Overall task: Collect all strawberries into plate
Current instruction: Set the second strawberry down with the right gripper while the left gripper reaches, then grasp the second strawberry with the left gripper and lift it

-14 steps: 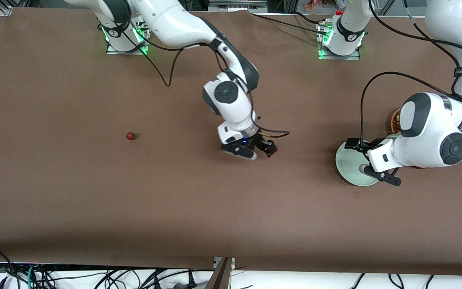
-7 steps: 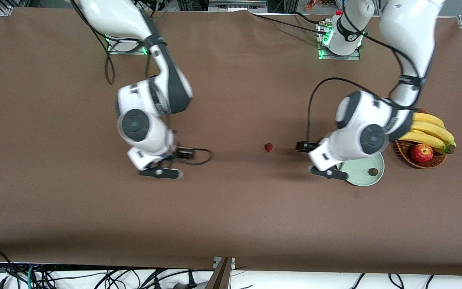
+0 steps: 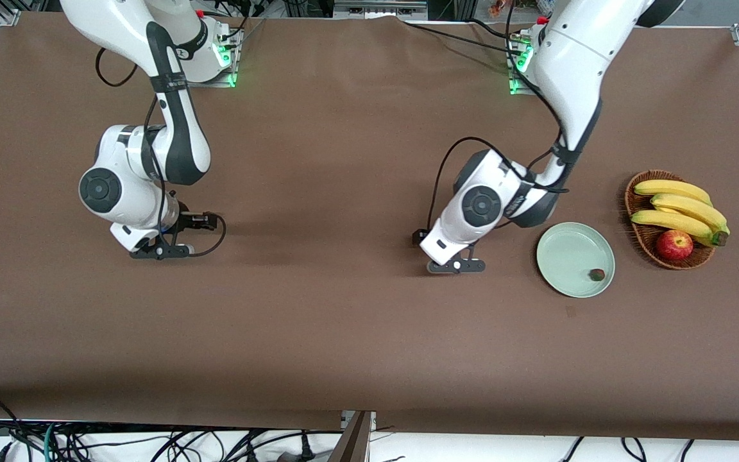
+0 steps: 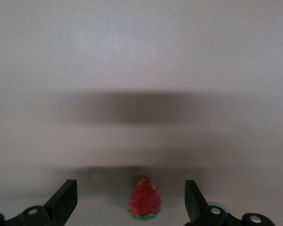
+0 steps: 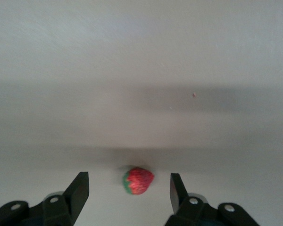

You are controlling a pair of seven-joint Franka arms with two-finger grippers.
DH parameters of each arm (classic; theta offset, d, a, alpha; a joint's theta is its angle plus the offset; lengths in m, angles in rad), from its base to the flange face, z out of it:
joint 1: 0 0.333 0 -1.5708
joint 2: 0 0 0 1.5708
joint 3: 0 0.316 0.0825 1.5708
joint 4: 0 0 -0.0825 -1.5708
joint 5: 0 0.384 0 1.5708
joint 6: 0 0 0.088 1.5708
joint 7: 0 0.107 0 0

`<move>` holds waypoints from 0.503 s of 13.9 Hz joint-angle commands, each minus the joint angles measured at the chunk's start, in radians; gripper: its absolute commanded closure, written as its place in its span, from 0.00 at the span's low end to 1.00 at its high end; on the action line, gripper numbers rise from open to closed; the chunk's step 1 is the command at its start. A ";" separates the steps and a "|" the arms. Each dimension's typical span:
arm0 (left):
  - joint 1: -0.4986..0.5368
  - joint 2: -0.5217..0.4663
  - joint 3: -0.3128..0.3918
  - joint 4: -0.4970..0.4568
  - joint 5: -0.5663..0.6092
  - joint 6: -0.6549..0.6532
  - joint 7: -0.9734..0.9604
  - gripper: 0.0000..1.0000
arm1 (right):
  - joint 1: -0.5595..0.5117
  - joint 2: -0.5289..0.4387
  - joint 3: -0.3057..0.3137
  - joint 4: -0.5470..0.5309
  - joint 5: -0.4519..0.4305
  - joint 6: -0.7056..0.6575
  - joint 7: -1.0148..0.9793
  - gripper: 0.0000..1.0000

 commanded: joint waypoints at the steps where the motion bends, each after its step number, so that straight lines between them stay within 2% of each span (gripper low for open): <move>1: -0.034 0.015 0.014 0.002 0.045 0.019 -0.072 0.00 | 0.020 -0.031 0.020 -0.122 0.040 0.130 -0.010 0.23; 4: -0.046 0.018 0.014 -0.009 0.045 0.024 -0.080 0.03 | 0.022 -0.019 0.051 -0.142 0.095 0.139 -0.011 0.25; 5: -0.042 0.018 0.014 -0.009 0.045 0.024 -0.075 0.23 | 0.022 -0.016 0.055 -0.144 0.095 0.142 -0.011 0.29; 6: -0.040 0.018 0.012 -0.009 0.045 0.022 -0.075 0.50 | 0.022 -0.011 0.056 -0.144 0.095 0.142 -0.011 0.33; 7: -0.040 0.017 0.012 -0.009 0.045 0.018 -0.077 0.69 | 0.022 -0.006 0.056 -0.144 0.095 0.148 -0.014 0.35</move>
